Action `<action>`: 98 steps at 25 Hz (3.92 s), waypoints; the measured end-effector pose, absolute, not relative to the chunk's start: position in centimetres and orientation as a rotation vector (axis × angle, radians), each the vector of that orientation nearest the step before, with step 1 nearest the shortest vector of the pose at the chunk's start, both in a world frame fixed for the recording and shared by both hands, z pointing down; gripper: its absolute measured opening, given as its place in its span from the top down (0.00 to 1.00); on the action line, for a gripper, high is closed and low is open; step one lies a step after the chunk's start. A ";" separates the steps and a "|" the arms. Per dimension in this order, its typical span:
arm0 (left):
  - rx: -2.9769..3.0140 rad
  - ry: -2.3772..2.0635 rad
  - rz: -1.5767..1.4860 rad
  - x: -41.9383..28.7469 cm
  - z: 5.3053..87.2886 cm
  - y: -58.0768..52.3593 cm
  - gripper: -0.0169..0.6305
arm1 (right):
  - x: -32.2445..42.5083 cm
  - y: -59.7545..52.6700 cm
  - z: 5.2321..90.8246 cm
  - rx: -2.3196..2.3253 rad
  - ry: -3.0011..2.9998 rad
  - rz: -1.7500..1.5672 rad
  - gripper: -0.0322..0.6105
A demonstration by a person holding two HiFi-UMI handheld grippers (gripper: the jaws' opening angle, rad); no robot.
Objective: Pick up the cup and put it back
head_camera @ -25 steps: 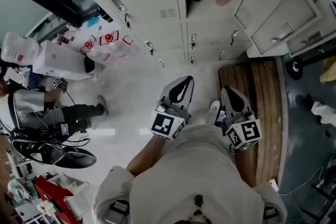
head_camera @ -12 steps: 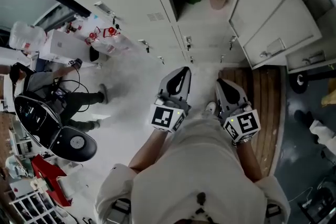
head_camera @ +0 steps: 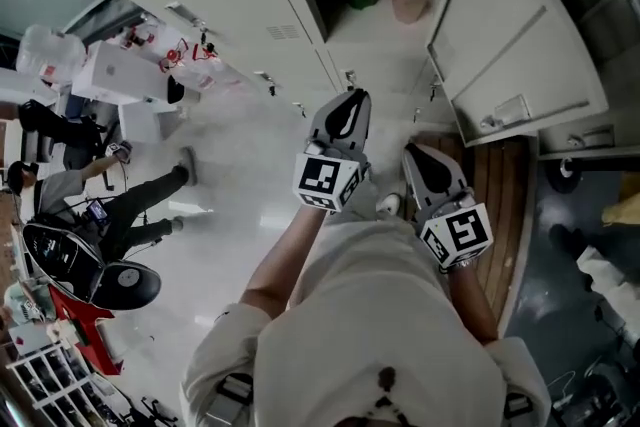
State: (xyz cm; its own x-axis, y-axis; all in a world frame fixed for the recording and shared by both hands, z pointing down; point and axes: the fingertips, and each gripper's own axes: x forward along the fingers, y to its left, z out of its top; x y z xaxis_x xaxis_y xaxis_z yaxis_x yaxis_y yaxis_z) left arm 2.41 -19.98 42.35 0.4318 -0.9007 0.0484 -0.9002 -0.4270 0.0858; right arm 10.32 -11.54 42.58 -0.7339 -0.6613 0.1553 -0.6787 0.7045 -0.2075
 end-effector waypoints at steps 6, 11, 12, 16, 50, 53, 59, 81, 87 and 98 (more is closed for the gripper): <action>2.612 -1.461 0.005 4.1 44.7 -26.4 0.67 | 8.4 -14.4 42.1 1.089 -2.812 0.341 0.91; 2.620 -1.417 0.078 5.1 46.7 -31.9 0.53 | 6.9 -16.9 40.9 1.078 -2.828 0.342 0.91; 2.619 -1.417 0.077 5.3 47.1 -33.0 0.51 | 6.6 -17.4 40.8 1.078 -2.829 0.340 0.91; 2.600 -1.417 0.112 6.2 48.6 -36.5 0.42 | 5.4 -19.0 39.9 1.087 -2.861 0.376 0.91; 2.644 -1.453 0.156 9.1 50.1 -46.2 0.45 | 7.8 -23.1 42.6 1.339 -2.765 0.543 0.91; 2.664 -1.446 0.133 8.6 49.6 -45.2 0.45 | 7.9 -22.9 42.9 1.344 -2.765 0.554 0.91; 2.700 -1.417 0.124 7.4 48.7 -41.7 0.45 | 8.5 -21.9 42.9 1.341 -2.779 0.547 0.91; 2.611 -1.589 -0.060 3.5 39.4 -19.7 0.45 | 14.5 -11.6 44.1 1.229 -2.819 0.603 0.91; 2.564 -1.631 -0.061 2.6 39.1 -14.5 0.45 | 15.7 -9.6 45.3 1.233 -2.812 0.630 0.91; 2.591 -1.627 -0.023 -0.3 38.9 -10.8 0.45 | 14.1 -7.7 45.5 1.264 -2.763 0.596 0.91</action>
State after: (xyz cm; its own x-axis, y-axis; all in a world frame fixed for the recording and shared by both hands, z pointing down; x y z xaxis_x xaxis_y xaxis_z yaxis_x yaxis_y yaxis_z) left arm -0.26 -10.84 38.93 0.4353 -0.8998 0.0312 -0.8985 -0.4320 0.0776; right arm 14.07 -7.66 45.48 -0.6657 -0.7196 0.1977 -0.7371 0.5927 -0.3247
